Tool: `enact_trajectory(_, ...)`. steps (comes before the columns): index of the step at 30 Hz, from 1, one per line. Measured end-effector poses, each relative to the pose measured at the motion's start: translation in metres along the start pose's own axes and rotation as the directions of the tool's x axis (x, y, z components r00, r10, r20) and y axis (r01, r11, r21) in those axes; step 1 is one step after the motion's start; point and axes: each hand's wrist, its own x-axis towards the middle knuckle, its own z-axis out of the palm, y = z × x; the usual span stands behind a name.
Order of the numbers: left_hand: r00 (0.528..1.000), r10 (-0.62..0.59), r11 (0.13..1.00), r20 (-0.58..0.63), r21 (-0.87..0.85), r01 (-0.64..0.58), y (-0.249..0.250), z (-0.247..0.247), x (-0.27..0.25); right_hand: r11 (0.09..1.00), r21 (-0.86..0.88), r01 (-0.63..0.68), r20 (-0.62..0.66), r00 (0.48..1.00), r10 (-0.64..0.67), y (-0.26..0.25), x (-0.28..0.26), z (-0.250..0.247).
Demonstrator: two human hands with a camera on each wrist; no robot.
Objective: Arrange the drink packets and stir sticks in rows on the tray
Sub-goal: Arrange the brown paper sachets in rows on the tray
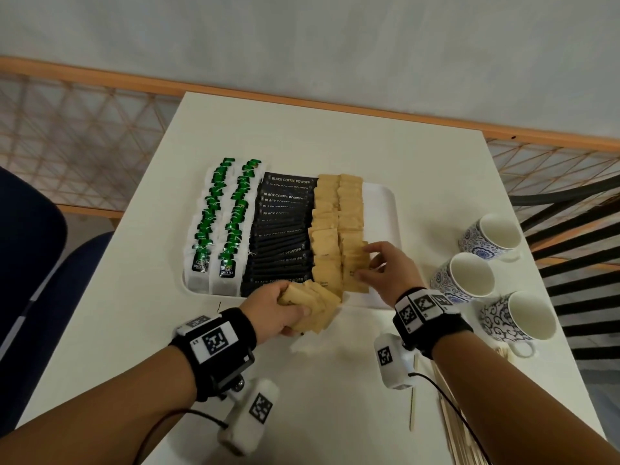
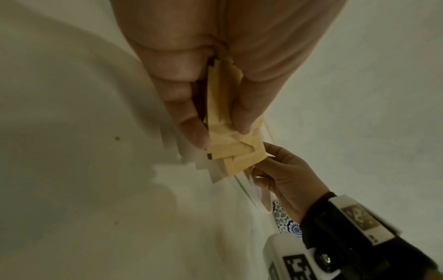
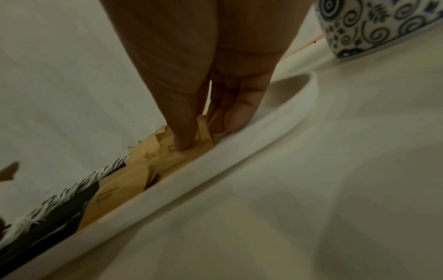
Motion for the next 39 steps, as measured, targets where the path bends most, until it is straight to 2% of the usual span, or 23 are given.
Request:
enact_trajectory(6, 0.999, -0.043, 0.994, -0.032, -0.099, 0.039, 0.001, 0.005, 0.005, 0.998, 0.065, -0.028, -0.036, 0.999, 0.03, 0.008, -0.007, 0.001)
enact_trajectory(10, 0.998, -0.05, 0.989, -0.035, -0.14, 0.045, 0.003, 0.005, 0.006, 0.994, 0.096, 0.047, -0.076, 0.996, -0.039, 0.001, -0.021, -0.004)
enact_trajectory(11, 0.998, -0.049, 0.987, -0.035, -0.154, 0.043, 0.004, 0.006, 0.006, 0.988, 0.137, 0.065, -0.055, 0.997, -0.058, -0.002, -0.026, -0.003)
enact_trajectory(13, 0.998, -0.045, 0.984, -0.037, -0.173, 0.038, 0.005, 0.007, 0.006, 0.972, 0.231, 0.047, 0.067, 0.996, -0.064, -0.011, -0.036, 0.0)
enact_trajectory(15, 0.999, -0.039, 0.981, -0.033, -0.189, 0.032, 0.007, 0.01, 0.006, 0.962, 0.273, -0.018, 0.217, 0.975, -0.043, -0.018, -0.043, 0.005)
enact_trajectory(17, 0.999, -0.036, 0.979, -0.02, -0.2, 0.031, 0.007, 0.013, 0.006, 0.946, 0.314, -0.082, 0.297, 0.955, -0.016, -0.021, -0.046, 0.01)
enact_trajectory(19, 0.999, -0.033, 0.98, -0.004, -0.197, 0.032, 0.008, 0.015, 0.005, 0.915, 0.38, -0.136, 0.309, 0.951, 0.013, -0.02, -0.046, 0.009)
enact_trajectory(22, 0.999, -0.045, 0.978, -0.007, -0.204, 0.042, 0.01, 0.013, 0.005, 0.892, 0.425, -0.153, 0.237, 0.97, 0.053, -0.011, -0.041, -0.002)
enact_trajectory(25, 0.996, -0.088, 0.972, -0.012, -0.221, 0.083, 0.013, 0.01, 0.005, 0.921, 0.362, -0.145, 0.168, 0.982, 0.089, 0.003, -0.031, -0.015)
enact_trajectory(29, 0.993, -0.116, 0.968, -0.03, -0.229, 0.107, 0.014, 0.009, 0.006, 0.946, 0.274, -0.172, 0.169, 0.977, 0.129, 0.013, -0.024, -0.022)
enact_trajectory(39, 0.996, -0.083, 0.981, -0.009, -0.179, 0.08, 0.014, 0.008, 0.005, 0.997, -0.046, -0.061, 0.132, 0.989, 0.066, 0.008, -0.018, -0.015)
